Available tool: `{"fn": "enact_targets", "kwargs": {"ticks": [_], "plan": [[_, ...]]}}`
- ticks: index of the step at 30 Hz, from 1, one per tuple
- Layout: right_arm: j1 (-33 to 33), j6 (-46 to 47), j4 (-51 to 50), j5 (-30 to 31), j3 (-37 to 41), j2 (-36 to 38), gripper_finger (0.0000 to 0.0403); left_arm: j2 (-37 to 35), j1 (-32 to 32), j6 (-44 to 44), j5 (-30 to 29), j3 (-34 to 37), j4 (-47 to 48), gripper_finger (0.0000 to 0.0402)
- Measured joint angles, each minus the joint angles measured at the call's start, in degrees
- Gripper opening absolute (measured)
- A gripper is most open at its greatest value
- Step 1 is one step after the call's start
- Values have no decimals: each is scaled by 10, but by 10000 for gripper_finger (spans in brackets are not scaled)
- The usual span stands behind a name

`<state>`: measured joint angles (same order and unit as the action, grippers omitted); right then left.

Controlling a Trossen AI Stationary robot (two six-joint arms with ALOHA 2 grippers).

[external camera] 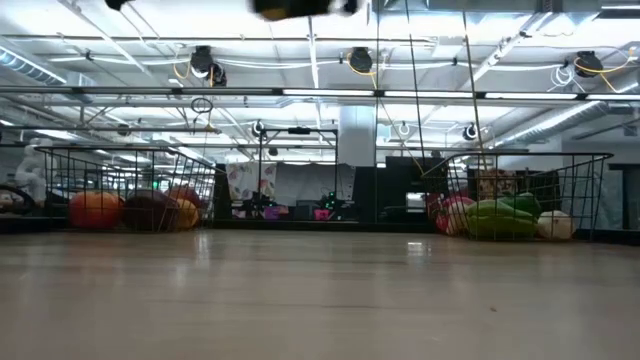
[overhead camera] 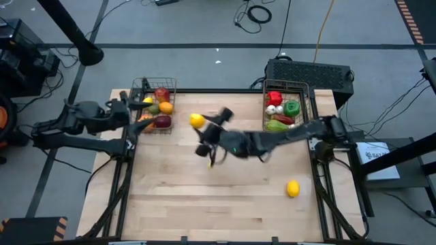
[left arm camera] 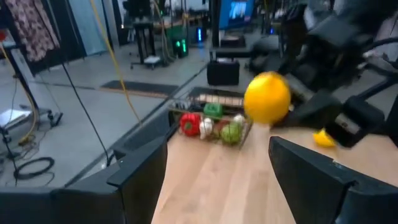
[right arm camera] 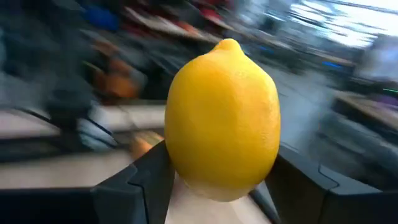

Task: Sort produce into baskets
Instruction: Put the top lemon into the left wire basket

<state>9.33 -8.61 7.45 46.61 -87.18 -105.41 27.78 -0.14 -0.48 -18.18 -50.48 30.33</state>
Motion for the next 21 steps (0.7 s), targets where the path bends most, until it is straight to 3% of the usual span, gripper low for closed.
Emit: {"fn": "enact_targets", "kwargs": {"ticks": [2, 4, 10, 16, 21], "plan": [[-38, 1, 69, -113, 0, -21, 215, -16, -4, -11, -3, 3, -2, 288], [-73, 24, 128, -181, 1, -42, 215, -25, -5, -16, -4, 3, -5, 288], [-174, 117, 271, -272, -21, -129, 215, -29, -4, -22, -4, 3, -4, 288], [-222, 263, 226, -369, -137, -241, 215, -29, -4, -20, -5, 3, -6, 288], [-227, 284, 131, -411, -267, -331, 215, -29, -4, -20, -5, 3, -12, 288]]}}
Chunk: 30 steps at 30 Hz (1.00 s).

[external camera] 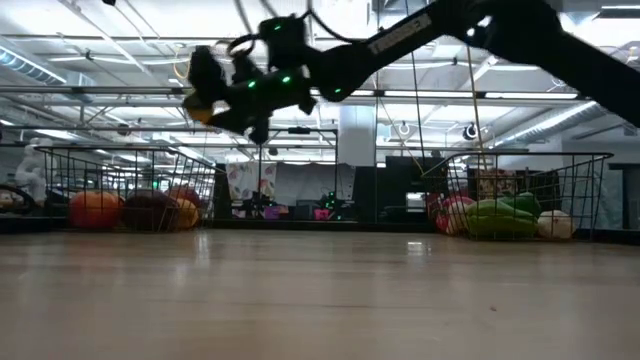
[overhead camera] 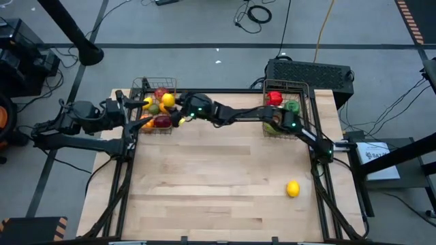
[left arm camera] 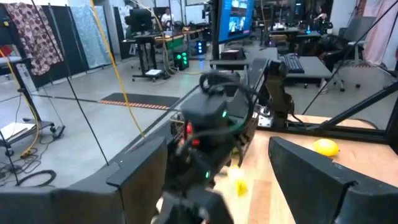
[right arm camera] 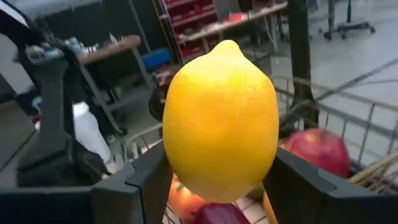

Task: Sort produce into baskets
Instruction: Put the top lemon into the left wire basket, then put the lemon into the left wire basket

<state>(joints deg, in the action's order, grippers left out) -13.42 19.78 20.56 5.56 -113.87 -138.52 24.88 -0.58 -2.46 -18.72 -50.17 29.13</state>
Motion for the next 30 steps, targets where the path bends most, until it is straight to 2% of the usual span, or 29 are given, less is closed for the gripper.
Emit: {"fn": "enact_targets", "kwargs": {"ticks": [5, 18, 24, 30], "plan": [[1, 5, -74, -1, -82, -54, 225, 0, 0, 1, 0, 0, 1, 288], [23, -9, -111, -30, -88, -54, 335, 0, 0, 11, 2, 0, 16, 288], [37, -62, -293, -30, -88, 4, 350, 0, 0, 21, 6, 0, 36, 288], [67, -95, -569, -4, -88, 103, 342, 0, 0, 21, 8, 0, 35, 288]]}}
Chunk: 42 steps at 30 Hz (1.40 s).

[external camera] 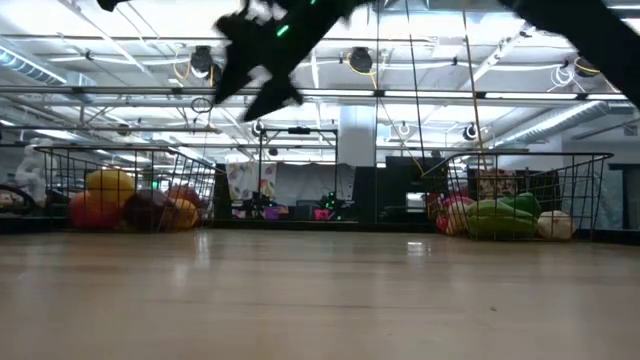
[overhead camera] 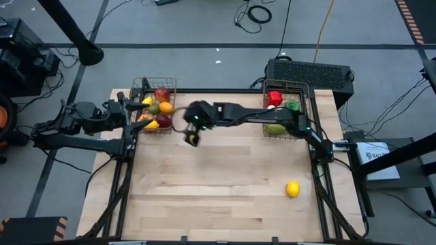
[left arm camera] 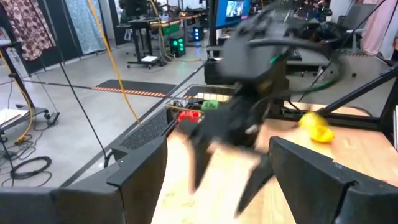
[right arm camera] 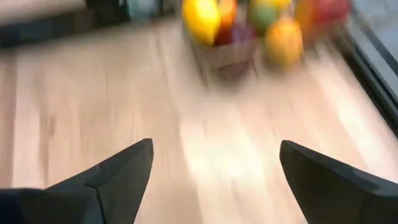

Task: Sort produce into baskets
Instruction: Put the lemon into the left wire basket

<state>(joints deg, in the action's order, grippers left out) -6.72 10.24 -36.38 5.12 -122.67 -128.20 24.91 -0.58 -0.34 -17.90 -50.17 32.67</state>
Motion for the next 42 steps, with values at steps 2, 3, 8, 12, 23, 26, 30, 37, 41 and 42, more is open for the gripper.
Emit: {"fn": "enact_targets", "kwargs": {"ticks": [2, 3, 8, 12, 23, 26, 30, 37, 41, 42], "plan": [[18, 1, -103, 21, 0, 33, 341, 0, 0, 0, 1, 0, 0, 288], [29, 7, -152, 38, 0, 49, 341, 0, 0, 0, 1, 0, 0, 288], [104, 100, -380, 155, 0, 102, 340, 0, 0, -2, 1, 0, -6, 288], [182, 234, -531, 234, 0, 122, 340, 1, 0, -5, 1, 0, -18, 288], [362, 471, -535, 212, 80, 141, 340, 46, -1, -52, 2, 0, -55, 288], [383, 535, -537, 157, 133, 145, 340, 70, -1, -66, 2, 0, -73, 288], [400, 616, -537, 83, 217, 145, 340, 107, -1, -82, 10, 0, -94, 288], [426, 729, -537, -84, 343, 145, 340, 170, -1, -110, 13, 0, -147, 288], [441, 766, -536, -107, 385, 147, 340, 195, -1, -126, 13, 0, -172, 288], [446, 776, -537, -110, 393, 148, 340, 200, -1, -126, 13, 0, -177, 288]]}}
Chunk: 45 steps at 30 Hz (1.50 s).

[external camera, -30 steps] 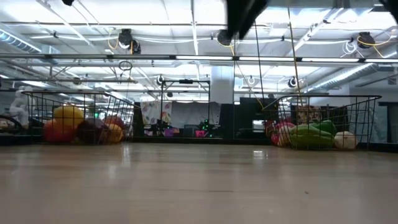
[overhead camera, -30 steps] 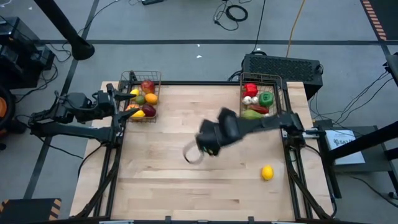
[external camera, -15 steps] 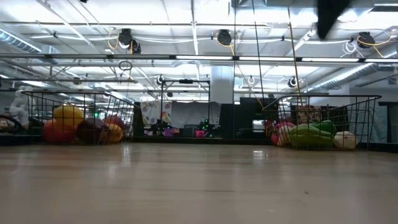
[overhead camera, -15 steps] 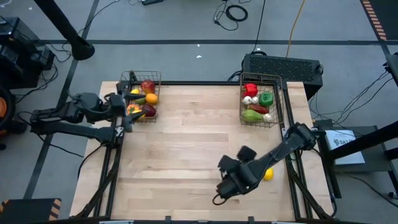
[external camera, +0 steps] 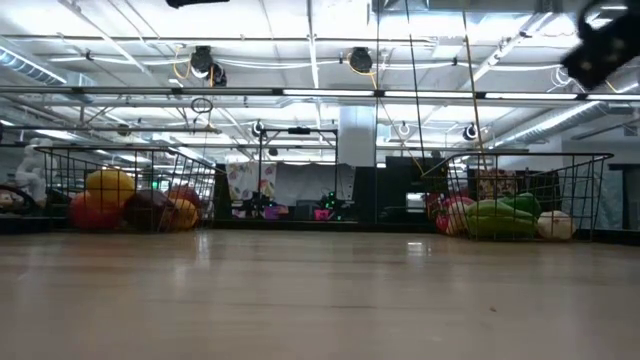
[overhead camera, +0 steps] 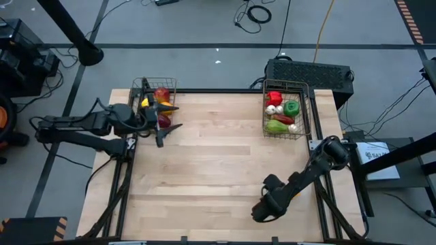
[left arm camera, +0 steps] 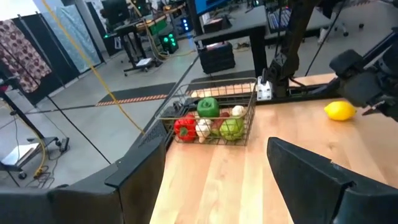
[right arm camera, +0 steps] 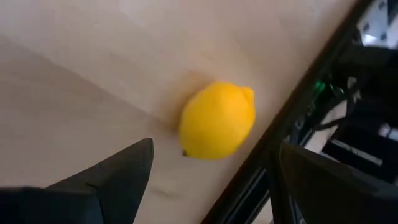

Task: Sort produce into baskets
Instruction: Put the lemon into the left wire basket

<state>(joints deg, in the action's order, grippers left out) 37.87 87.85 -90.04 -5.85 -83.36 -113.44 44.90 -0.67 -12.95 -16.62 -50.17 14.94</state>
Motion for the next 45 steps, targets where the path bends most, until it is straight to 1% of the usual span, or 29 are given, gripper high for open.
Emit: {"fn": "enact_targets", "kwargs": {"ticks": [6, 13, 18, 21, 29, 36, 38, 41, 45], "plan": [[26, 77, 6, -2, 40, 11, 340, 11, 0, -6, 0, 0, -12, 288], [61, 161, 82, 2, 99, 28, 340, 11, 0, -10, 0, 0, -16, 288], [83, 212, 114, 0, 137, 30, 338, 11, 0, -11, 0, 0, -25, 288], [92, 227, 127, 2, 148, 30, 323, 11, 0, -11, 0, 0, -26, 288], [102, 236, 177, 42, 174, 30, 253, 11, 0, -10, 0, 0, -26, 288], [102, 240, 175, 46, 187, 32, 227, 11, 0, -9, 0, 0, -26, 288], [103, 242, 169, 57, 187, 32, 226, 11, 0, -9, 0, 0, -25, 288], [98, 274, 152, 83, 190, 29, 231, 11, 0, -8, 0, 0, -24, 288], [84, 277, 144, 97, 192, 29, 263, 11, 0, 5, 0, 0, -21, 288]]}}
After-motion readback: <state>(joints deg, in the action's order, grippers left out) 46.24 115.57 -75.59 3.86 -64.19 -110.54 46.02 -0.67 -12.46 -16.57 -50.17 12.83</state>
